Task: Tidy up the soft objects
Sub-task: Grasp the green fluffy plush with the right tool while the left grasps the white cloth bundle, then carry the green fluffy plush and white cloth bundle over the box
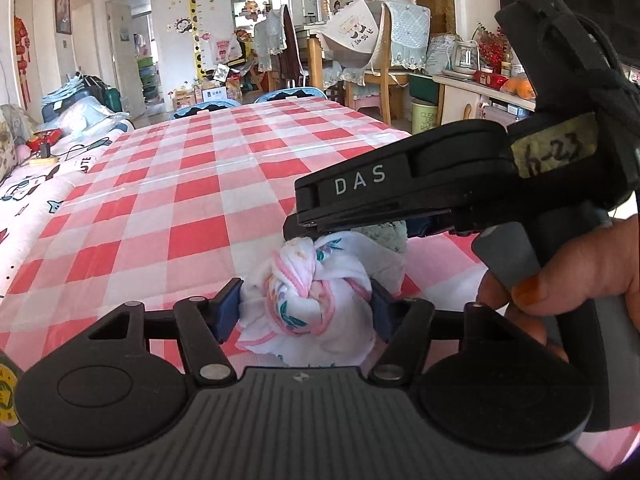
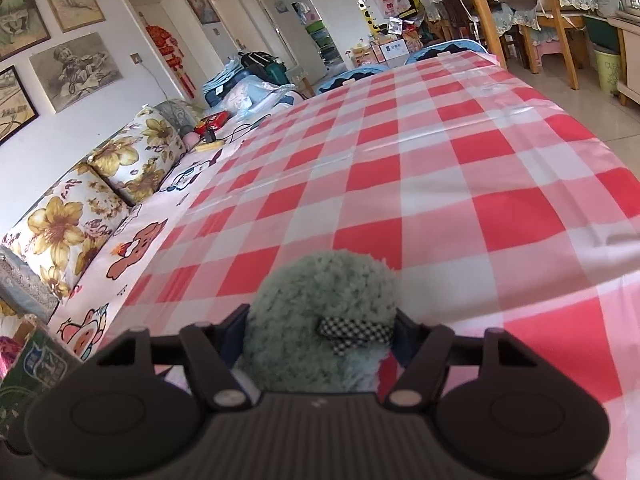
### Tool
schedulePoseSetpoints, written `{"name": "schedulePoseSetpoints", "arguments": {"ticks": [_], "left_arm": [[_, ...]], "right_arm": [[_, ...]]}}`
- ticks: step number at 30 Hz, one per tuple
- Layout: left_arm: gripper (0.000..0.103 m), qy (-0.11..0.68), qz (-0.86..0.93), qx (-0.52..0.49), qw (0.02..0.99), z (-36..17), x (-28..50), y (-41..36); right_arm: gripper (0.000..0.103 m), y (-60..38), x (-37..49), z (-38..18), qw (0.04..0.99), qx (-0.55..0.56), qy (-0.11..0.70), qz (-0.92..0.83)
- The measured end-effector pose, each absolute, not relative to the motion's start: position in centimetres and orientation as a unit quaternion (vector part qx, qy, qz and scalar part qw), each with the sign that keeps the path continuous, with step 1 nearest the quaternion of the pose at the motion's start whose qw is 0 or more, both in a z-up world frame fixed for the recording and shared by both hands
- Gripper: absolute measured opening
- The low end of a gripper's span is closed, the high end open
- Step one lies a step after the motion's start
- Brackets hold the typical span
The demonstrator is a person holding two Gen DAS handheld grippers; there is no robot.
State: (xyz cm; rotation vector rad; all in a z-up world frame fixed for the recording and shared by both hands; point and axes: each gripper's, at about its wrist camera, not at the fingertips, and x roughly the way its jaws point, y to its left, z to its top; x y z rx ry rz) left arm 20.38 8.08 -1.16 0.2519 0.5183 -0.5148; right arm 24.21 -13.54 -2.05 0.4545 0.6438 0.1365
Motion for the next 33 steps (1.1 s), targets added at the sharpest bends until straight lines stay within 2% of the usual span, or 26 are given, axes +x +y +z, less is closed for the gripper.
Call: {"name": "schedulePoseSetpoints", "arguments": {"ticks": [12,33], "left_arm": [[0.078,0.271,-0.242,0.097,0.927,-0.9,17.1,9.9],[0.078,0.291,-0.212,0.075,0.93,-1.3,10.6,13.6]], "right_arm": [[0.066,-13.0,20.0,-2.0,0.917,0.218,0.325,0.079],[0.066,-10.5,11.2,-0.6,0.902,0.17,0.392,0.059]]}}
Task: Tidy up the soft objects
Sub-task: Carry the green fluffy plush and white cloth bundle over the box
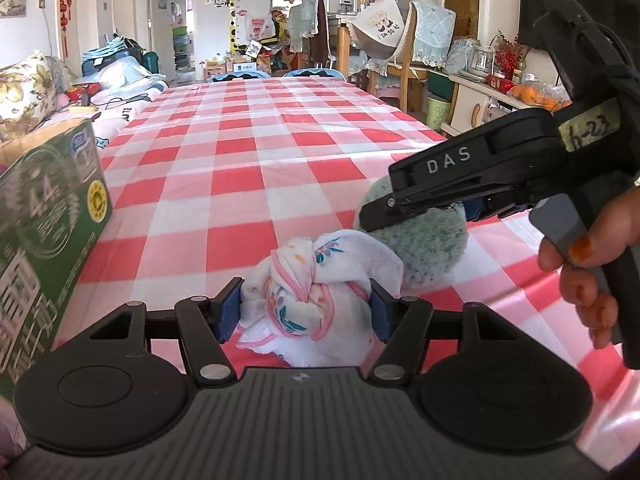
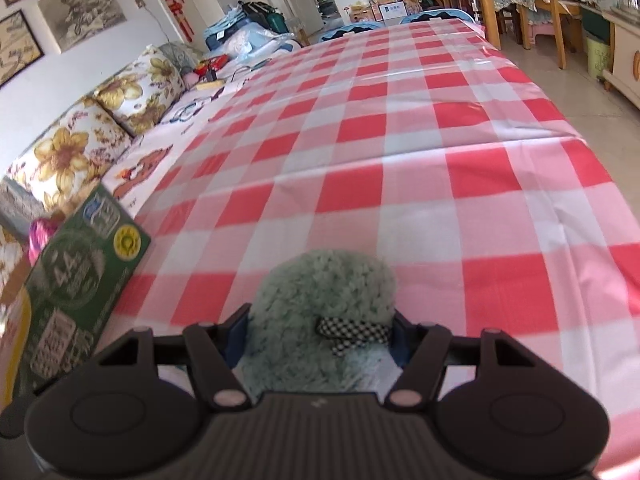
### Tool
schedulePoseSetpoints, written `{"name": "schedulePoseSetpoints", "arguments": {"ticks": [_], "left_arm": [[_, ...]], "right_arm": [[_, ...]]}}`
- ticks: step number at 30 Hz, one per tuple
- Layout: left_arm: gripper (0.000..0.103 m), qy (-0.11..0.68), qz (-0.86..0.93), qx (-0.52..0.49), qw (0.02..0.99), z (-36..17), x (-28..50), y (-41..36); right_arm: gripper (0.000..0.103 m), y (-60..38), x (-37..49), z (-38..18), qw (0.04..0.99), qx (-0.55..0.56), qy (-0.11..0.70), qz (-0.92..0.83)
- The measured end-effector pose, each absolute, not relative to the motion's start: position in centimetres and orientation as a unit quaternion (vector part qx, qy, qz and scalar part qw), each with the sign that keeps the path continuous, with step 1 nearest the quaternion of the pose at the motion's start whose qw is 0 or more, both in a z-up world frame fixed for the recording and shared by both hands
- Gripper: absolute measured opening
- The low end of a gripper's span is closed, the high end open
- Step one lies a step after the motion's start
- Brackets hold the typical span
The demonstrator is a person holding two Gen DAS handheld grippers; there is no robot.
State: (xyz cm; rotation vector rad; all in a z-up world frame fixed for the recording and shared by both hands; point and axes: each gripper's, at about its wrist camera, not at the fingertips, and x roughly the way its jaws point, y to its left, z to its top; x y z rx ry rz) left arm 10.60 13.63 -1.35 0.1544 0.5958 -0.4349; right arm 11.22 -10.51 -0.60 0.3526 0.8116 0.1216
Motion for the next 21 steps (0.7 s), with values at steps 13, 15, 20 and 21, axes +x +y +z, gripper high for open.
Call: {"name": "schedulePoseSetpoints", "arguments": {"ticks": [13,15,20,21], "left_arm": [[0.078,0.285,-0.213,0.08,0.931,-1.6,9.2,14.2],[0.078,0.289,-0.21,0.077,0.931,-1.5,9.0,14.4],[0.078,0.292,-0.204,0.077,0.931,-1.3,8.9,14.9],[0.078,0.292,-0.203,0.076,0.932,-1.2,8.9,15.0]], "right_arm": [[0.065,-9.3,7.0,0.7,0.906,0.14,0.399,0.03],[0.065,-9.2,6.3,1.2,0.909,0.139,0.393,0.026],[0.065,-8.7,5.0,2.4,0.915,0.126,0.382,0.015],[0.065,-8.6,4.8,2.6,0.917,0.123,0.38,0.011]]}}
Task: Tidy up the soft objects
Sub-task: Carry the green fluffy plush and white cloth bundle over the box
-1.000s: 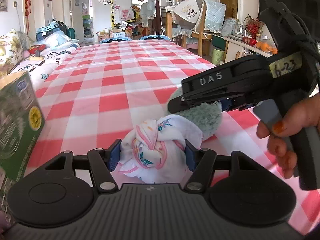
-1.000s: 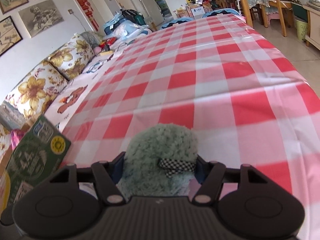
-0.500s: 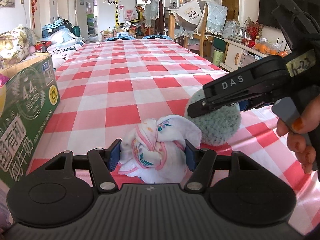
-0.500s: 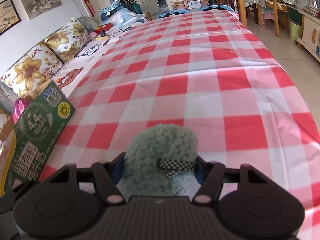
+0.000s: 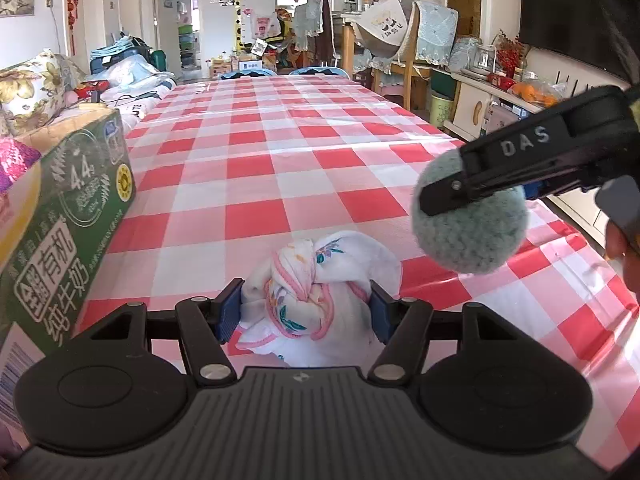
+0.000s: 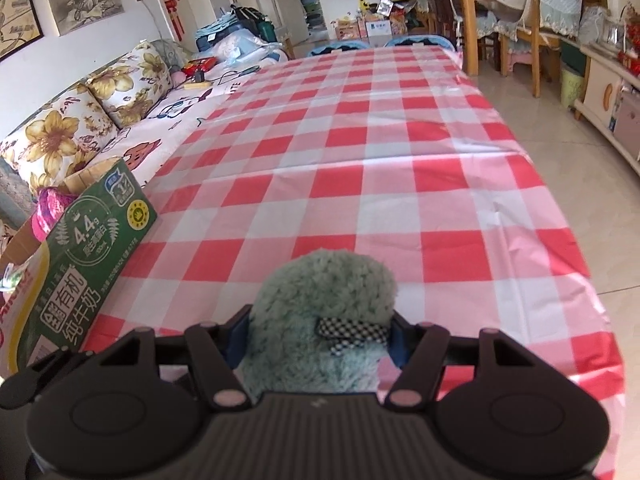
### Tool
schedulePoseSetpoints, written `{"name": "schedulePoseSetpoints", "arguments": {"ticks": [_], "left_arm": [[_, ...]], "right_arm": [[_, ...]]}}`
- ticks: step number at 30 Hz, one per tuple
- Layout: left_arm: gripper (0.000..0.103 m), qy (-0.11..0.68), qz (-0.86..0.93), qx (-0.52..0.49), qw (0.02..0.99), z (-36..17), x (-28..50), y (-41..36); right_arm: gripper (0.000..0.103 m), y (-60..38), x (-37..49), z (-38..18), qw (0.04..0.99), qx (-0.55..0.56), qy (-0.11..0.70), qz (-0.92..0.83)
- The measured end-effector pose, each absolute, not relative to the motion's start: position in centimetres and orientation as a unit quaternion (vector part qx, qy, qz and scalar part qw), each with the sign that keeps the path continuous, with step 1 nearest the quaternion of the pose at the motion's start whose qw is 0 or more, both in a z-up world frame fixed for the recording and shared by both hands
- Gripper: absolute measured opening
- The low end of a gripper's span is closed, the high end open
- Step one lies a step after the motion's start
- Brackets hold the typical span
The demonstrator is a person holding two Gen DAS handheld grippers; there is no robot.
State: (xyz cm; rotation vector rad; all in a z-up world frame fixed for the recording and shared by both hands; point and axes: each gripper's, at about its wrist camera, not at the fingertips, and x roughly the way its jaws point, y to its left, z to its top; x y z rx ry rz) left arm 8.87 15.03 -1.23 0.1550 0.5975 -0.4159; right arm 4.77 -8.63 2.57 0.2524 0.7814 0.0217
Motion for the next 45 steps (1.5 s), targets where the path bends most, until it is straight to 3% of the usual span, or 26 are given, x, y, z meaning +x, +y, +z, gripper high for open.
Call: {"name": "schedulePoseSetpoints", "arguments": {"ticks": [29,45], "left_arm": [[0.078,0.259,-0.169,0.078,0.948,4.8,7.1,19.3],[0.079,0.228,-0.151,0.055,0.96,7.7,7.4,22.6]], "right_arm": [[0.065,-5.9,-0.7,8.9,0.954,0.128,0.271,-0.011],[0.065,-2.5,0.5,10.4,0.967,0.098,0.234,0.016]]}}
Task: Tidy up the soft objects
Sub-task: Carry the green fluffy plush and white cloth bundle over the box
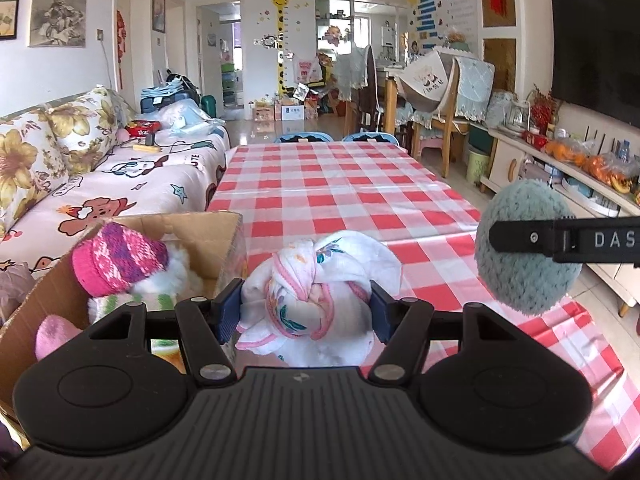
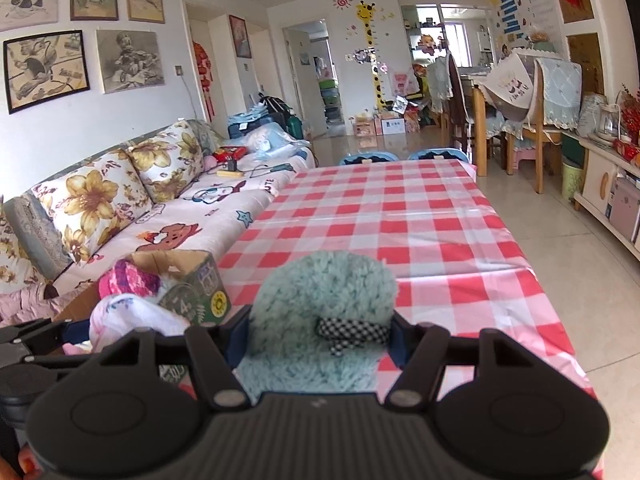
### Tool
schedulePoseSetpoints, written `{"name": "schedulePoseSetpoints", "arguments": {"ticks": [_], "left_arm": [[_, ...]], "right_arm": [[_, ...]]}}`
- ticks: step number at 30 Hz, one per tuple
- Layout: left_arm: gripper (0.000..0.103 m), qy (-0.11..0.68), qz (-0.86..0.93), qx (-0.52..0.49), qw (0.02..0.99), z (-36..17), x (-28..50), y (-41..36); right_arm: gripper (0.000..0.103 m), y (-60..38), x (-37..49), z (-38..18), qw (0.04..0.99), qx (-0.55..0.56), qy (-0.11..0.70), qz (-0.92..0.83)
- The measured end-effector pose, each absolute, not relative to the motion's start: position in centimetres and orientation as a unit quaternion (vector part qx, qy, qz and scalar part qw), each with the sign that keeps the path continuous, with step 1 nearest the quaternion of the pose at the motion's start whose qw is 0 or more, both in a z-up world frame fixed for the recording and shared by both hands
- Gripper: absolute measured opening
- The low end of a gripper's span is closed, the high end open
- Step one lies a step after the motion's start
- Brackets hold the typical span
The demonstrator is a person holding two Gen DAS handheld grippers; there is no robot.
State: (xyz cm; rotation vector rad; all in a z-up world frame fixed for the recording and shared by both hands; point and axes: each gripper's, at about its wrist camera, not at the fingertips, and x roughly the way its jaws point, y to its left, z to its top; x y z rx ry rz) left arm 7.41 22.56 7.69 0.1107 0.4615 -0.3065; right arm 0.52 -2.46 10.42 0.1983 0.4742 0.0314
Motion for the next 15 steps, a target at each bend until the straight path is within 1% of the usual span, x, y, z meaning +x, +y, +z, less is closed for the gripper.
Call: {"name": "schedulePoseSetpoints", "arguments": {"ticks": [15], "left_arm": [[0.079,0.214,-0.119,-0.007,0.969,9.5,8.4,26.3]], "right_arm": [[0.065,2.8,3.0,11.2,0.97,0.061,0.226,0.06]]}}
